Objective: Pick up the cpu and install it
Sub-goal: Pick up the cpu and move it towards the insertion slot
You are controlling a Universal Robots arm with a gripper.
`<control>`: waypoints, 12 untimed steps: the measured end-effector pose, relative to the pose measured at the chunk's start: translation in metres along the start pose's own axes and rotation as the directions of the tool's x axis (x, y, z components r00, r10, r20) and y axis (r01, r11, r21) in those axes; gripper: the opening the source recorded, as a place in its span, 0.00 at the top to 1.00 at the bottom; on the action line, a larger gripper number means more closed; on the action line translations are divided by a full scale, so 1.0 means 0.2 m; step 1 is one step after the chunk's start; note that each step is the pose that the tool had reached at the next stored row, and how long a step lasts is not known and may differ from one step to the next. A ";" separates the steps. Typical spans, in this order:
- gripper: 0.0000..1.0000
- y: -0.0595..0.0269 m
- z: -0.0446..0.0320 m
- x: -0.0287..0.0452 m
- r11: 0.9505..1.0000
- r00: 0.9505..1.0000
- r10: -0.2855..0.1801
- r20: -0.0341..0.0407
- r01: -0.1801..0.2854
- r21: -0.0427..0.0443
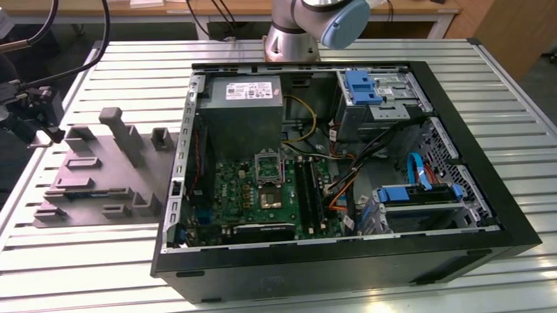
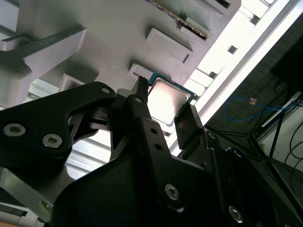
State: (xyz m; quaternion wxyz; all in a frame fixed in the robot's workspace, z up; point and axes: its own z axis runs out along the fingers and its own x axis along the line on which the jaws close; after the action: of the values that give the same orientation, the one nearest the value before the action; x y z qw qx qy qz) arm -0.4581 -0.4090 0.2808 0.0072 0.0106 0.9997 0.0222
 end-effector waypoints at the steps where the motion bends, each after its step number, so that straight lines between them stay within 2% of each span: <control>1: 0.53 0.000 -0.001 0.000 1.000 1.000 0.000 0.000 0.000 0.000; 12: 0.53 0.001 -0.024 0.000 1.000 1.000 0.000 0.000 0.000 0.000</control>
State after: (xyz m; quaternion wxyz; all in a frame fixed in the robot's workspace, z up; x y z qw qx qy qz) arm -0.4581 -0.4090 0.2856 0.0072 0.0105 0.9997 0.0222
